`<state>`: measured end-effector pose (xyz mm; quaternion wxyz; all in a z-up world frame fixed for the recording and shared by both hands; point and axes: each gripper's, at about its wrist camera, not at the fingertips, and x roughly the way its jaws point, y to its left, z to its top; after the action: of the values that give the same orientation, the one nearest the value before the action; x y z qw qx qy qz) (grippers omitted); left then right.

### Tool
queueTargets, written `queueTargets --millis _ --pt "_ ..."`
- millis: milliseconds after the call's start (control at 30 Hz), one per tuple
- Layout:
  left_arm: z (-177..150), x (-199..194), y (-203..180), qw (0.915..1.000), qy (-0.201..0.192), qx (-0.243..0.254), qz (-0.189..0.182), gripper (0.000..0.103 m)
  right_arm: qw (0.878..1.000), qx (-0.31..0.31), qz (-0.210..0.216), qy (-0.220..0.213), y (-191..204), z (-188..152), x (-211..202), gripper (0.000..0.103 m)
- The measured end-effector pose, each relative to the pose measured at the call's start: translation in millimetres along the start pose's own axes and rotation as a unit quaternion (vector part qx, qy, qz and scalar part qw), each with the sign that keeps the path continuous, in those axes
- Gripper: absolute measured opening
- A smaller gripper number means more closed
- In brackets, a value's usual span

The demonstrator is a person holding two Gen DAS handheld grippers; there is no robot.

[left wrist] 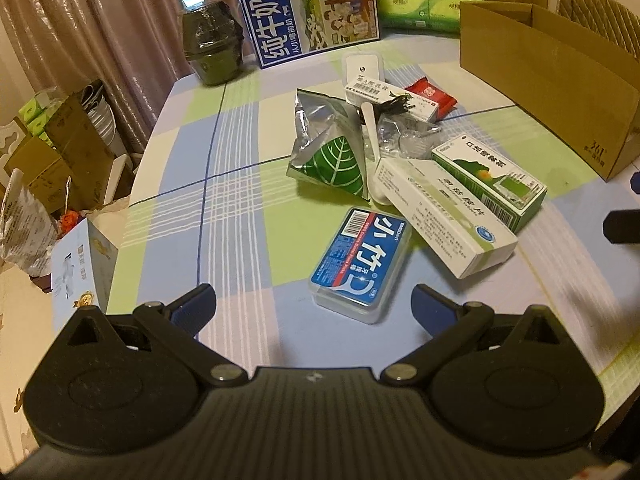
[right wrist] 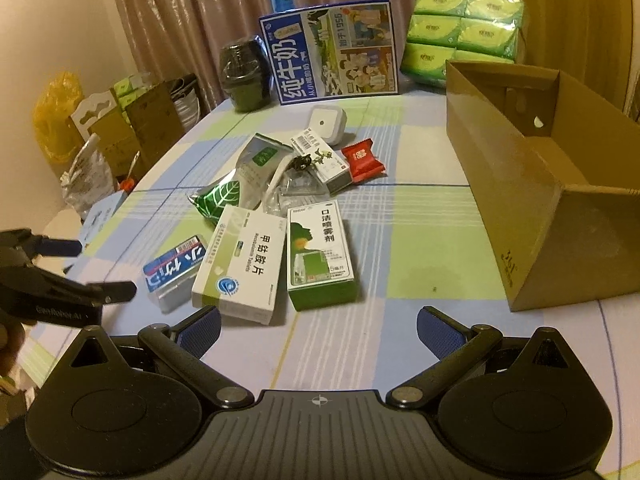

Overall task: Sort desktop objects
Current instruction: 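Grasp the blue floss-pick box with the left tool while the right tool grasps the green spray box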

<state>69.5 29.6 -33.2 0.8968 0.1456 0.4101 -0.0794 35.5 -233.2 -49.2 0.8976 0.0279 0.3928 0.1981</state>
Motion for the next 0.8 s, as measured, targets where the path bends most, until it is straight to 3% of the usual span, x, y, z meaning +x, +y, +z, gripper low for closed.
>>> queueTargets --millis 167,400,533,800 --pt "-0.9 8.6 1.6 1.0 0.005 0.007 -0.004 0.102 1.0 0.0 0.017 0.005 -0.9 0.7 6.5 0.101" --pt "-1.5 23.8 6.7 0.9988 -0.008 0.032 -0.037 0.102 1.0 -0.02 0.022 0.007 -0.2 5.4 24.0 0.101" --pt "1.4 36.4 8.8 0.9977 -0.008 0.042 -0.053 0.097 0.999 -0.045 0.018 0.01 -1.5 10.9 40.7 0.083" --pt "7.3 55.9 5.7 0.9946 -0.008 0.06 -0.084 0.09 0.997 -0.067 0.028 0.032 -5.2 19.2 74.6 0.079"
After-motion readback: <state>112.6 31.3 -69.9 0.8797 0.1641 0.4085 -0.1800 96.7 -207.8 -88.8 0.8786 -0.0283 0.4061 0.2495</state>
